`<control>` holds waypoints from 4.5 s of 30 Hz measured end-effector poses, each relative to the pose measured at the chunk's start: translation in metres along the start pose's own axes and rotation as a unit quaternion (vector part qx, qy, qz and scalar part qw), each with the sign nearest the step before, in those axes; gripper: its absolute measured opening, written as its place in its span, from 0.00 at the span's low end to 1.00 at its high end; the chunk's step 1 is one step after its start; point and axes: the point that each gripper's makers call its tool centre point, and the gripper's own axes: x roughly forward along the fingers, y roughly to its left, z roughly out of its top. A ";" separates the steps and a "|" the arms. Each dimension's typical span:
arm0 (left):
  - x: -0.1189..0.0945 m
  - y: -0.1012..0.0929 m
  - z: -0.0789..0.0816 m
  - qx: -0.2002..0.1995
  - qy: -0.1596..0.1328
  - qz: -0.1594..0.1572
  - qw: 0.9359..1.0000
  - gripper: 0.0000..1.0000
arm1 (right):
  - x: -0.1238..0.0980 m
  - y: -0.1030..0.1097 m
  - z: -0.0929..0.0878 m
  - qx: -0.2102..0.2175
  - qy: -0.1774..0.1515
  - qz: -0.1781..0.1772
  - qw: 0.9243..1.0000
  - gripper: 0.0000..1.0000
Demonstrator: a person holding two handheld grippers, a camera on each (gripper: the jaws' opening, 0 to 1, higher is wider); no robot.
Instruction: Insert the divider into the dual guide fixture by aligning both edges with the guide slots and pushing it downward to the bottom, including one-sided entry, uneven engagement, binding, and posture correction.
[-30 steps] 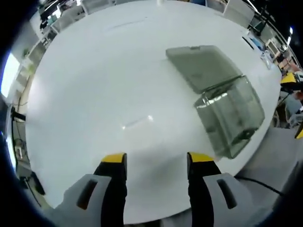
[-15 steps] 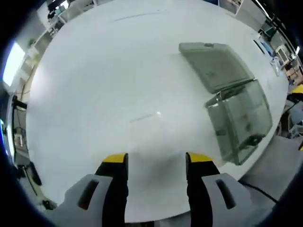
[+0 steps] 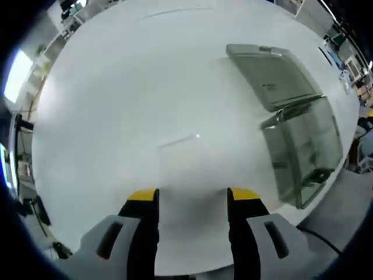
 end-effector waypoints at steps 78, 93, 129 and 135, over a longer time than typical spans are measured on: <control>-0.015 0.003 -0.004 0.029 -0.025 -0.055 0.998 0.28 | -0.006 0.001 0.000 -0.006 0.003 -0.009 1.000 0.53; -0.038 -0.012 -0.004 0.013 -0.066 -0.095 0.993 0.28 | -0.008 0.000 0.000 0.004 -0.005 -0.010 1.000 0.53; -0.106 -0.066 0.020 -0.014 -0.191 -0.197 0.962 0.28 | -0.019 0.000 0.013 0.021 -0.036 -0.014 0.999 0.52; -0.114 -0.074 0.022 -0.016 -0.206 -0.215 0.955 0.28 | -0.022 -0.001 0.017 0.022 -0.042 -0.014 0.999 0.52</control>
